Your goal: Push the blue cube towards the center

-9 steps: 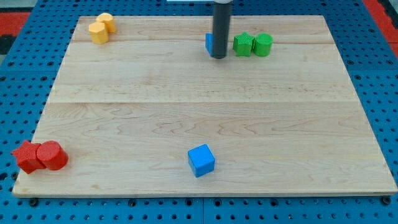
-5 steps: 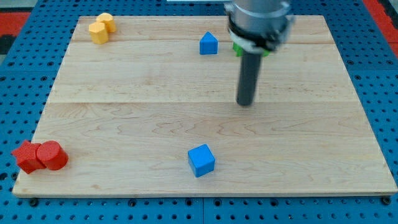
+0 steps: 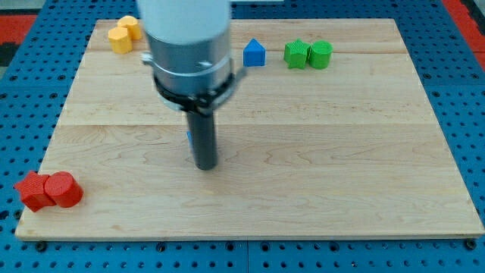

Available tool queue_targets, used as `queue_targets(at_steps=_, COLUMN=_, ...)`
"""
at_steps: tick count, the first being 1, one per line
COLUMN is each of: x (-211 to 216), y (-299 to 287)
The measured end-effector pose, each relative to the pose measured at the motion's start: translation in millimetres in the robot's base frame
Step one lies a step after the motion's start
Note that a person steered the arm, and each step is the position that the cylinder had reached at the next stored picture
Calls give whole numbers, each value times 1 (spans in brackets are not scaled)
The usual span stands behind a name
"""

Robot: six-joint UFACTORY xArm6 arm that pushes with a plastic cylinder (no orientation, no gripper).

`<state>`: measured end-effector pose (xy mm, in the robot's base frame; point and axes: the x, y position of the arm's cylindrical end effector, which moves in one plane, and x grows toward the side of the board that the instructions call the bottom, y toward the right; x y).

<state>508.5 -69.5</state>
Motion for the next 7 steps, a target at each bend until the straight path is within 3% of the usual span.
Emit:
queue_targets(at_steps=1, x=0, y=-11)
queue_targets(at_steps=2, x=-25, y=-60)
queue_targets(at_steps=4, x=-56, y=-56)
queue_targets(at_steps=5, x=-3, y=-75)
queue_targets(at_steps=6, x=-2, y=-47)
queue_targets(at_steps=7, x=-35, y=-31)
